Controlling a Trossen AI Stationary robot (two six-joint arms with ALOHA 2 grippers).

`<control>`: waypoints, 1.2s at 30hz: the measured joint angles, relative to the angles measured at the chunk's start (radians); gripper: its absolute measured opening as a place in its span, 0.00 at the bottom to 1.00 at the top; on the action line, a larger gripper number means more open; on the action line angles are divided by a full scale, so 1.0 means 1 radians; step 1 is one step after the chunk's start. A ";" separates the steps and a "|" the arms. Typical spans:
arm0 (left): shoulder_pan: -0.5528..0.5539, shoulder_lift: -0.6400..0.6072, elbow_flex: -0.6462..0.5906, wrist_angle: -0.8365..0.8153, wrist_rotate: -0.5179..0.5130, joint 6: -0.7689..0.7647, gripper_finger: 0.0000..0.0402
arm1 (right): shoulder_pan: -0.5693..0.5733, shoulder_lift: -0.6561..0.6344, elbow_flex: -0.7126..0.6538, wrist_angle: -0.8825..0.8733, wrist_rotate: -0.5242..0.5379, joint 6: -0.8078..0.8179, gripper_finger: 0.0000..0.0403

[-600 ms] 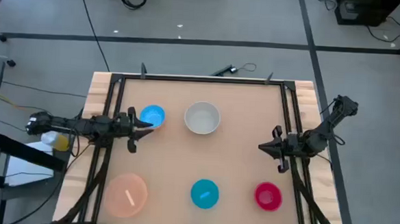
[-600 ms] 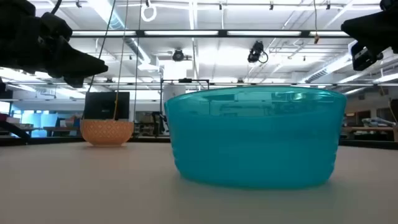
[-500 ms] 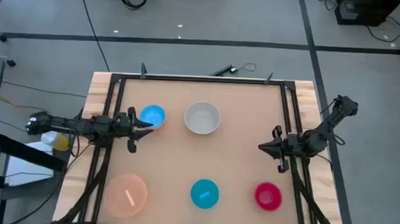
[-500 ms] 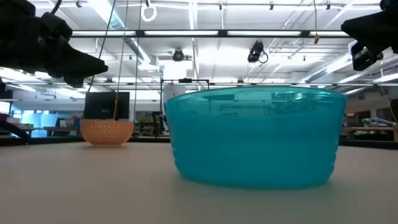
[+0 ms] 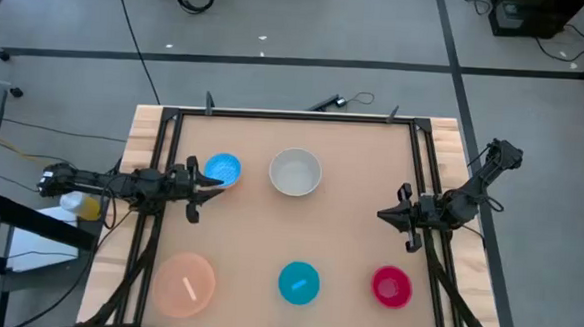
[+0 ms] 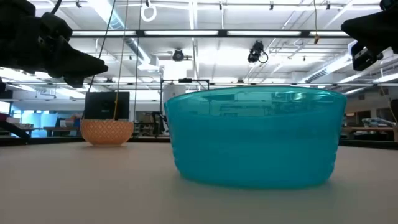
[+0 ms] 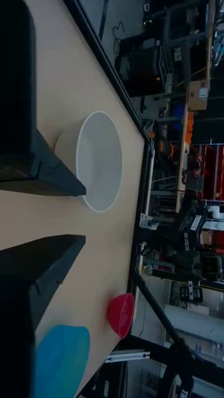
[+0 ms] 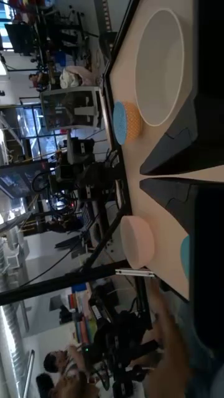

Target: Nest bowls inside each other

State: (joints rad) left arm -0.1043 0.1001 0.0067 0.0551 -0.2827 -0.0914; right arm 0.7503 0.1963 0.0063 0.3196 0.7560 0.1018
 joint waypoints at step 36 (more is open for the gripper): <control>0.000 0.000 0.000 -0.001 0.000 0.205 0.28 | 0.000 0.000 0.000 0.004 0.020 -0.113 0.07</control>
State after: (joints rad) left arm -0.1043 0.0998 0.0064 0.0538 -0.2829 0.1141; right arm 0.7504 0.1961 0.0063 0.3232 0.7755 -0.0112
